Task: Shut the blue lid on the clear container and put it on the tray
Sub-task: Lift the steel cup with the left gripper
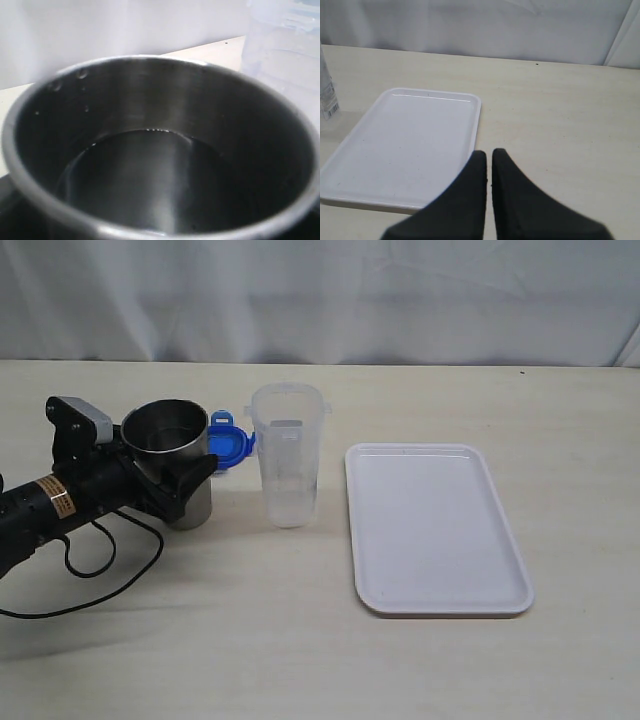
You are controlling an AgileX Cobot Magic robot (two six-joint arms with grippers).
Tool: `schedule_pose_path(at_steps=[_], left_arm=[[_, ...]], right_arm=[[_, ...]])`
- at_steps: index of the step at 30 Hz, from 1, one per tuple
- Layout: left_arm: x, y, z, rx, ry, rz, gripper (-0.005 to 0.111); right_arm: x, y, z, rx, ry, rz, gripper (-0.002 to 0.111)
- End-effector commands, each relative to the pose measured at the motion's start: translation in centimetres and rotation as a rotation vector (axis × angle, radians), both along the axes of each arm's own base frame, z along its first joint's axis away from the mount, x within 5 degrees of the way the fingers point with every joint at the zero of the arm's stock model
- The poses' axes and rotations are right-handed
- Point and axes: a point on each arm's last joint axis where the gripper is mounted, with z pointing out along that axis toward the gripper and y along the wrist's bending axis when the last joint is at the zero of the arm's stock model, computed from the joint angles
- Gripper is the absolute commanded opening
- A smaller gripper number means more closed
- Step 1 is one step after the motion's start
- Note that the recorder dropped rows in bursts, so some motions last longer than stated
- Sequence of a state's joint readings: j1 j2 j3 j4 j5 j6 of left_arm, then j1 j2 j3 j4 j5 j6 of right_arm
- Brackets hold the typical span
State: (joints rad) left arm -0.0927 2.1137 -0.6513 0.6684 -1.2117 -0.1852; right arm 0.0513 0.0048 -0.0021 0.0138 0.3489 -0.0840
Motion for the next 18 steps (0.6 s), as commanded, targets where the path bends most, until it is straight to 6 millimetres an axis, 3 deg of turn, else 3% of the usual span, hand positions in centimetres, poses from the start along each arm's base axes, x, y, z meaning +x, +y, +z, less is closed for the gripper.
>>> schedule_pose_path(at_steps=[1,18], left_arm=[[-0.09,-0.39,0.39,-0.001,-0.020,-0.050,0.000],[0.35,-0.13,1.38,-0.035,-0.030,0.000,0.000]], right_arm=[[-0.02,-0.01,-0.02,0.007,-0.005,-0.005,0.005],[-0.02,-0.01,-0.02,0.007,-0.005,-0.005,0.005]])
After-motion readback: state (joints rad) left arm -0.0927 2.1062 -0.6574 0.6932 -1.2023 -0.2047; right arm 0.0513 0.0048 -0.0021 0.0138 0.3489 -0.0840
